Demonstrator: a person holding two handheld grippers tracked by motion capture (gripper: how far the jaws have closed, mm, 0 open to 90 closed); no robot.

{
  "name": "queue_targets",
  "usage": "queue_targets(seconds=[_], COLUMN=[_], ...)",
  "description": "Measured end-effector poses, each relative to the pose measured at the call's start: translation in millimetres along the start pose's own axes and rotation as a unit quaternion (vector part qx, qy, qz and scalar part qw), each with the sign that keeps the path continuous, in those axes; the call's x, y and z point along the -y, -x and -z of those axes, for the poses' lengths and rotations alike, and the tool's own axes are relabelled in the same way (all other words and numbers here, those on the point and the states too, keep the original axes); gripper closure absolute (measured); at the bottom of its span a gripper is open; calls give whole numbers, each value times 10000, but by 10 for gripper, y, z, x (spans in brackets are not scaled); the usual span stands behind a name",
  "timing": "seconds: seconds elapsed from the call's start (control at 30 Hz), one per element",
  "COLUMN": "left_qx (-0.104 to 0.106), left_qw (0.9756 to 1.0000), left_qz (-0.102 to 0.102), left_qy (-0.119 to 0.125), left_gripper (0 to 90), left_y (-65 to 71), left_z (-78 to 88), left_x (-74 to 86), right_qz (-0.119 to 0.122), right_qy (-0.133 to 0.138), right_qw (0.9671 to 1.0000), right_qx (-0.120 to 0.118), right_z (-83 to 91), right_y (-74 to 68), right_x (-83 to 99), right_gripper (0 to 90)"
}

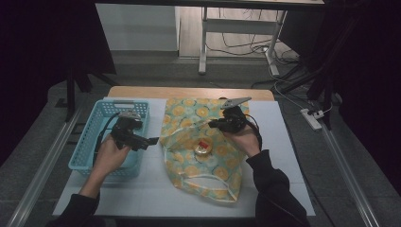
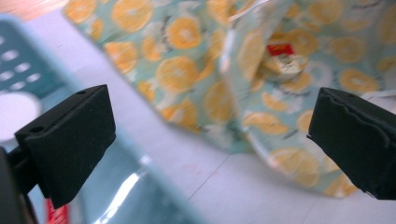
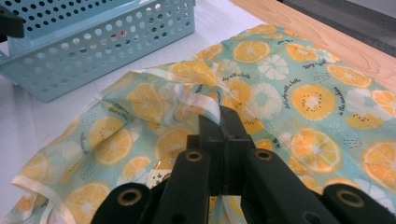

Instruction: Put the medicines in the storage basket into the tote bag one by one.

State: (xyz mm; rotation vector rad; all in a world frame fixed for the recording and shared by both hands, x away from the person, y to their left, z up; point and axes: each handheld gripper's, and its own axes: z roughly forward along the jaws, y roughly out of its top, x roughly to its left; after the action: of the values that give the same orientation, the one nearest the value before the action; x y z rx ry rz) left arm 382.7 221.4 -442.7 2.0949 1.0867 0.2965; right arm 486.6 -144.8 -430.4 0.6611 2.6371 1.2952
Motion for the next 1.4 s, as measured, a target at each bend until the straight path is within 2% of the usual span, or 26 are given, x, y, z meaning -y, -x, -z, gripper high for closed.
queue_targets(seconds=[0.13, 0.3, 0.47, 0.67, 0.77, 1.0, 1.23, 1.4], left_qx=[-146, -336, -593, -627, -723, -687, -649, -628], left_qw=[9997, 9990, 9972, 9959, 9946, 9920, 9876, 9820], left_qz=[198, 301, 410, 546, 558, 706, 735, 767], left_qy=[3, -12, -186, -344, -483, -784, -1225, -1609], left_gripper=[8, 0, 0, 0, 0, 0, 0, 1], left_y=[-132, -296, -431, -552, -599, -703, -741, -762], left_z=[84, 155, 141, 101, 69, -43, -177, -267], left_x=[77, 185, 295, 385, 413, 483, 506, 541], right_qz=[5, 9, 33, 35, 33, 41, 33, 43], right_qy=[-5, -15, -16, -27, -31, -39, -50, -50], right_qw=[10000, 10000, 10000, 10000, 10000, 10000, 10000, 10000], right_qx=[0, 1, -7, -11, -14, -19, -28, -31], right_z=[-2, -7, -13, -18, -20, -24, -31, -29], right_y=[-2, -2, -3, -5, -8, -11, -16, -19], right_x=[0, 2, 2, 5, 5, 5, 7, 5], right_gripper=[900, 900, 900, 900, 900, 900, 900, 900])
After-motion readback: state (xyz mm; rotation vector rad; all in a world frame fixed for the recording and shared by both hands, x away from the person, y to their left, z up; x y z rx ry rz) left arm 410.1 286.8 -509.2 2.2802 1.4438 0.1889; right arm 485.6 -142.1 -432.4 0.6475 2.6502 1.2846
